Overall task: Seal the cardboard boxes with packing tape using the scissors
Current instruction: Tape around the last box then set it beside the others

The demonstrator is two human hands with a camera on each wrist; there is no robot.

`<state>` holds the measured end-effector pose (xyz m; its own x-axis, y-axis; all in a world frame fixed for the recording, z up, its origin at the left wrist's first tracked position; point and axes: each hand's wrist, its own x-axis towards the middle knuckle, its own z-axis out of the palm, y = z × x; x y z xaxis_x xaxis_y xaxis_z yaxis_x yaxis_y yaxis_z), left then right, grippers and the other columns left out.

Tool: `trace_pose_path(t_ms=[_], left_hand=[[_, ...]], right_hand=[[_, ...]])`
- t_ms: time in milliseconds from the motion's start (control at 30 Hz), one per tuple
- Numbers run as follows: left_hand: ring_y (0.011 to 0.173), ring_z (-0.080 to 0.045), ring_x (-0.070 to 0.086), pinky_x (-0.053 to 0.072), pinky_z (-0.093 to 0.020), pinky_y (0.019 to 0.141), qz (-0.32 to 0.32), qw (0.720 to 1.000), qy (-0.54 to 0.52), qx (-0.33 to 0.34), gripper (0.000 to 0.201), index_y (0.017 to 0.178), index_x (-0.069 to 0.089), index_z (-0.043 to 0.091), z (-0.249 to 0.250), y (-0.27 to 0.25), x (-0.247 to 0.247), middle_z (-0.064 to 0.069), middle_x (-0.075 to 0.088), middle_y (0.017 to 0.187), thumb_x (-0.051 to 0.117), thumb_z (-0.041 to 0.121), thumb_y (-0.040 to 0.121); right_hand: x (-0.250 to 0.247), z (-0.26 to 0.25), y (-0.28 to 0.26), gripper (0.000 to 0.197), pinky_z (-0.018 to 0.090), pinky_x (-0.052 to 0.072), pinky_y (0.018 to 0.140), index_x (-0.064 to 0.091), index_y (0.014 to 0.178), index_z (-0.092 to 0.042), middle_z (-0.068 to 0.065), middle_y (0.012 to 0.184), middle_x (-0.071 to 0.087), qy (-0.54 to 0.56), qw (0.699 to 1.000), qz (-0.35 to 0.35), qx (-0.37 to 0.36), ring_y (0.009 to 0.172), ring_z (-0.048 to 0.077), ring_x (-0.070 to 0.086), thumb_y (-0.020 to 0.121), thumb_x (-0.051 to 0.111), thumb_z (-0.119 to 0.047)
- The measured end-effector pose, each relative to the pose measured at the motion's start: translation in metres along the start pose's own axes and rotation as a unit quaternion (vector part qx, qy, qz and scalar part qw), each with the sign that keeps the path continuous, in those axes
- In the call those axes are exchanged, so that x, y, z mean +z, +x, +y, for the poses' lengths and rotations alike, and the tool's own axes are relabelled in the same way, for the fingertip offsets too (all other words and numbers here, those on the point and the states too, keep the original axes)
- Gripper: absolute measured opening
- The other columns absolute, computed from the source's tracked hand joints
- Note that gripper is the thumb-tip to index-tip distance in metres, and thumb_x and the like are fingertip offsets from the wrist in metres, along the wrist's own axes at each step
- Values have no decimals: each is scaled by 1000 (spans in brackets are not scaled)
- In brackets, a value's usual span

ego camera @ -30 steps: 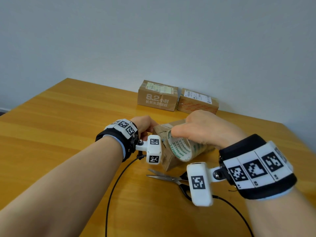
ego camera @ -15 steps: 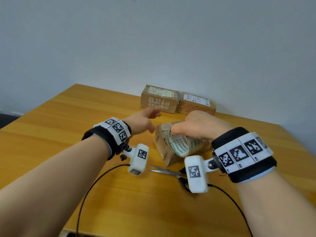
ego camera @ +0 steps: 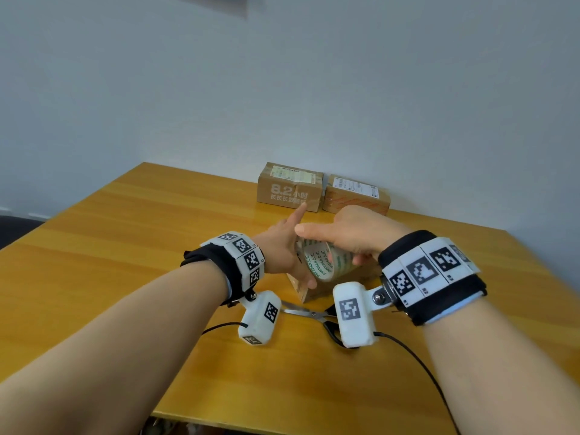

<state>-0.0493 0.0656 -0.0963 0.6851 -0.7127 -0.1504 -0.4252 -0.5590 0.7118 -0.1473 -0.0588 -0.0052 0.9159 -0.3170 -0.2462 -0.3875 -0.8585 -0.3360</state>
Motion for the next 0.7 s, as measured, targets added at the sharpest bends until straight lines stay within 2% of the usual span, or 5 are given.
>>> trace_pose_path(t_ms=[200,500,567,633,700], left_hand=[[130,-25,48,45,-52,104,22,999,-38,-4,162,142,-15,55,-10,8,3,-2,45,144,95,56,23],[120,-23,56,47,-45,104,33,999,-13,2,152,153,-3,38,-4,-3,1,-2,49,141,94,42,36],[117,-22,57,48,-44,102,42,999,-13,7,141,152,7,37,-4,-5,1,-1,51,138,95,37,43],[109,-18,60,51,-40,97,52,999,1,9,125,147,20,32,-5,-7,2,1,55,130,95,37,47],[99,-11,60,51,-27,85,65,998,10,7,110,141,31,24,-5,-8,4,4,58,121,95,36,52]], right_hand=[[-3,7,-4,68,20,42,44,72,95,-8,4,69,67,124,992,-8,-8,42,13,53,95,43,-70],[2,19,-18,49,25,39,49,65,93,-10,0,64,54,24,999,31,3,48,12,48,101,46,-55],[8,22,-22,46,28,49,58,64,114,-15,3,85,64,4,999,50,-6,65,14,58,99,48,-56],[14,23,-25,49,28,53,70,48,144,-27,3,127,62,2,997,65,-44,92,13,61,101,49,-50],[16,22,-28,43,23,46,67,47,147,-34,-2,141,57,-8,995,51,-82,100,12,59,105,46,-42]])
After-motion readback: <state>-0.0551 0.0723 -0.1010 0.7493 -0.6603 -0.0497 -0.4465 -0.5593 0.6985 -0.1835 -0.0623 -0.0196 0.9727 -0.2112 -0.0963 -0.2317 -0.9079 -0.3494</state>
